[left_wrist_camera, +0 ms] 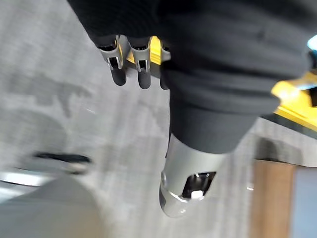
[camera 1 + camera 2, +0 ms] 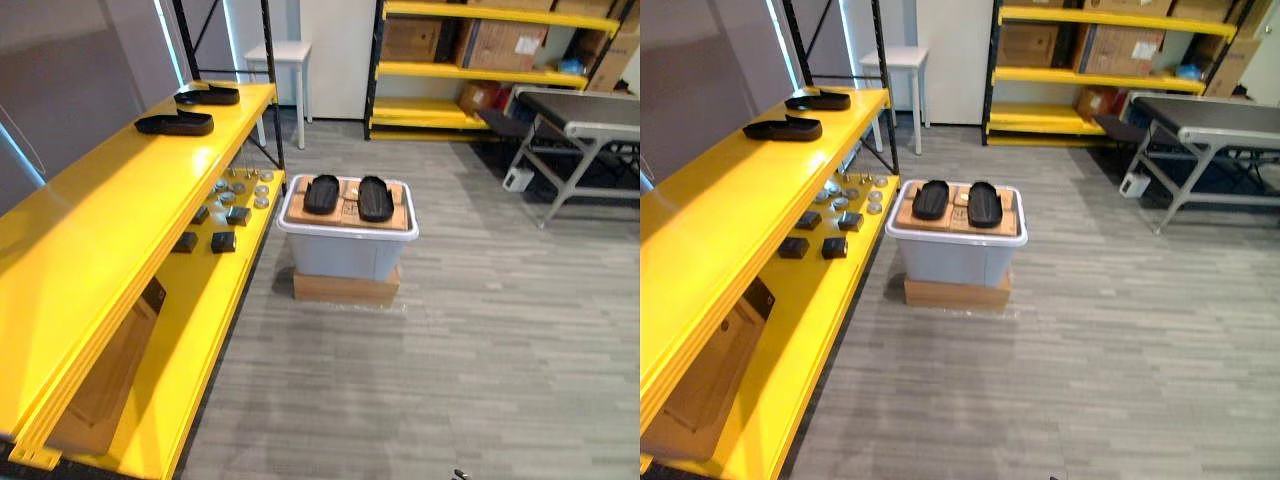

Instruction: Walk over and take plastic housings, then place them on the shelf

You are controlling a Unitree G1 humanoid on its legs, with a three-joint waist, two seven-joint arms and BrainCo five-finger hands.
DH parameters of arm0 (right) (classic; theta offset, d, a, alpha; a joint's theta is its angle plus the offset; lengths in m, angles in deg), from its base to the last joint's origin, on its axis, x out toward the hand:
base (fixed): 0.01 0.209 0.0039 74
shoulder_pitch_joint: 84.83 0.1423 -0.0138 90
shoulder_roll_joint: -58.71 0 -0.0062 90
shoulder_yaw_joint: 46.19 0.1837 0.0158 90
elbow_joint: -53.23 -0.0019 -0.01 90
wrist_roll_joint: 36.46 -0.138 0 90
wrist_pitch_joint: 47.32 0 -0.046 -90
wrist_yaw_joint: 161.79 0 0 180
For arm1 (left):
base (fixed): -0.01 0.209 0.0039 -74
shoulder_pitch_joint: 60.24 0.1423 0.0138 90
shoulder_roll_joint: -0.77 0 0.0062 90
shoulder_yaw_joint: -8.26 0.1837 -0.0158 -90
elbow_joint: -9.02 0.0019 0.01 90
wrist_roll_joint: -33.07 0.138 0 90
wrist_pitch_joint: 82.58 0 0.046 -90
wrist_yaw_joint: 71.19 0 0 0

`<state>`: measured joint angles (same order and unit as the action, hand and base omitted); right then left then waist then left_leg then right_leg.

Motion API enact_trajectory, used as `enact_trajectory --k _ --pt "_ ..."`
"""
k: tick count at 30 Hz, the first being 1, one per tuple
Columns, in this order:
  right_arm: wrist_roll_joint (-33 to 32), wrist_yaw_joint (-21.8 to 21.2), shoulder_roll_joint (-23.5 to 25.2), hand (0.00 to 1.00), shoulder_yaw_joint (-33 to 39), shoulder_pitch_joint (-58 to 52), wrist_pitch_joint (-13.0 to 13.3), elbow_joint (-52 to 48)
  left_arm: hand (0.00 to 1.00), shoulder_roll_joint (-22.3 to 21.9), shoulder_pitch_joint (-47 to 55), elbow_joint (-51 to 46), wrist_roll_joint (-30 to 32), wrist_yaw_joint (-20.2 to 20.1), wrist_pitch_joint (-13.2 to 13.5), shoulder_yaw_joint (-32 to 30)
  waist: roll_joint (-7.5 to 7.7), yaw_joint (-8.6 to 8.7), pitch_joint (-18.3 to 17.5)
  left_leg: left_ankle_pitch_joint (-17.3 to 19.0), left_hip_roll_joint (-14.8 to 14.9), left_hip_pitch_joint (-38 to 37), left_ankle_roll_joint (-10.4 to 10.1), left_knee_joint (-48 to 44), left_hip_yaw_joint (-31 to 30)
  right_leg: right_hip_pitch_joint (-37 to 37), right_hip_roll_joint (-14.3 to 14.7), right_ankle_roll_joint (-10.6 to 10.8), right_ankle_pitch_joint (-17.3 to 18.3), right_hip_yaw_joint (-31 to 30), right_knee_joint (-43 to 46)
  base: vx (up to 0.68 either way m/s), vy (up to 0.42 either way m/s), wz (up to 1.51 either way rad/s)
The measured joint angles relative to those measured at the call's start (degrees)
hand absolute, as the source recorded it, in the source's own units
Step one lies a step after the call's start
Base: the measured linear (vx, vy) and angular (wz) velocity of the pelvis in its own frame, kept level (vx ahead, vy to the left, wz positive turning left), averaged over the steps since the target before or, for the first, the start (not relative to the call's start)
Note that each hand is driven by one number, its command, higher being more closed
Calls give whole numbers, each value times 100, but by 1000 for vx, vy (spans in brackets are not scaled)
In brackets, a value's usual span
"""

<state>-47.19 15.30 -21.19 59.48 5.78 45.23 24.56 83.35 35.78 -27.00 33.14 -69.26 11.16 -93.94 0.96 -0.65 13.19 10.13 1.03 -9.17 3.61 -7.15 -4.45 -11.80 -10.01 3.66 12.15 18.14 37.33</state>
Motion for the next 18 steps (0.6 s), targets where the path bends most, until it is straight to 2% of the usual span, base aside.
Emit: enact_trajectory --k 1,2,3,4,5,6,7,8,9,10,11,12,13,14,15,16,17,18 --pt "-7 5 -6 0 2 -42 0 -4 0 5 -97 3 0 10 0 20 12 38 -4 37 77 -114 -5 55 -51 -149 209 -8 -135 -33 -974 556 -162 57" --pt "-18 13 -14 0 12 -93 0 -2 0 5 -175 -4 2 9 5 18 66 129 -28 130 126 -316 -43 156 -60 -244 387 80 -603 -174 -2312 599 -254 63" --pt "-23 14 -11 0 15 -153 -1 2 0 -1 -188 -6 7 10 8 19 162 197 -54 249 71 -472 -54 203 -81 -361 404 197 -904 -449 -2958 745 -376 67" --pt "-23 15 -19 0 20 -245 -2 -8 0 -28 -158 -3 7 6 5 18 234 278 -97 513 21 -659 -39 195 -180 -496 378 255 -908 -746 -3088 649 -363 65" --pt "-22 12 -47 0 117 -358 -5 15 0 -100 -150 23 10 8 1 16 176 366 -106 801 76 -907 -93 121 -372 -560 448 109 -1407 -933 -2648 683 -349 57" --pt "-25 19 14 0 366 -446 -15 26 0 -188 -99 50 14 -3 6 -18 73 361 -175 832 171 -834 -156 -569 -483 -627 532 -46 -1498 -959 -2031 729 -300 40" --pt "-27 2 29 0 466 -541 -15 18 0 -282 -4 50 13 3 10 -89 -73 355 -266 838 280 -581 -253 -1406 -486 -495 653 -350 -1345 -877 -1881 738 -265 20" --pt "-28 5 5 0 478 -623 -16 -10 0 -391 85 44 15 -2 12 -167 -240 367 -338 702 466 -221 -821 -2393 -485 -292 852 -539 -1148 -748 -1893 730 -225 17" --pt "-49 9 4 0 506 -656 -17 -42 0 -531 135 21 13 4 9 -349 -394 360 -340 40 661 362 -1604 -3817 -482 49 1085 -656 -929 -664 -2034 686 -185 11" --pt "-64 13 10 0 501 -621 -19 -24 0 -565 167 22 11 -7 -6 -386 -446 301 -276 -190 861 909 -1752 -5100 -363 537 1301 -729 -867 -660 -2336 795 -199 1" --pt "-67 13 15 0 501 -610 -21 -12 0 -561 174 22 11 -7 -6 -386 -437 285 -265 -189 885 986 -1752 -5275 -320 627 1328 -739 -858 -661 -2399 746 -171 -8" --pt "-76 51 63 0 504 -567 -23 2 0 -535 242 4 -9 -4 -4 -395 -338 179 -226 -62 1101 1558 -1533 -5911 250 1298 1426 -843 -846 -727 -2868 679 -145 -19" --pt "-82 75 57 0 616 -497 -22 10 0 -521 253 -12 -102 8 4 -438 -261 81 -214 118 1142 1900 -1234 -5565 717 1602 1409 -822 -855 -816 -3113 519 -92 -27" --pt "-102 95 53 0 658 -440 -22 5 0 -526 261 -40 -136 -1 -3 -428 -264 17 -213 195 1097 2024 -1172 -5174 891 1729 1388 -814 -850 -890 -3235 486 -23 -51" --pt "-133 123 -2 0 726 -262 -25 3 0 -562 289 -100 -182 -15 -2 -427 -268 -54 -194 323 907 2213 -1137 -4041 1041 1949 1314 -760 -822 -1048 -3416 494 71 -64" --pt "-150 133 -4 0 810 -101 -14 -39 0 -578 352 -107 -211 -19 -2 -427 -251 -61 -187 249 615 2155 -1089 -2287 984 2071 1195 -669 -766 -1199 -3519 488 114 -69" --pt "-169 135 -23 0 822 -52 -12 -87 0 -595 382 -111 -211 -22 -2 -422 -278 -71 -194 -25 516 2077 -984 -1380 885 2126 1163 -616 -728 -1292 -3592 468 182 -82" --pt "-193 160 -40 0 762 -64 -6 -187 0 -620 437 -99 -215 -13 -5 -411 -283 -168 -227 -850 407 1840 -922 -885 895 2282 1071 -496 -652 -1488 -3722 489 196 -52"
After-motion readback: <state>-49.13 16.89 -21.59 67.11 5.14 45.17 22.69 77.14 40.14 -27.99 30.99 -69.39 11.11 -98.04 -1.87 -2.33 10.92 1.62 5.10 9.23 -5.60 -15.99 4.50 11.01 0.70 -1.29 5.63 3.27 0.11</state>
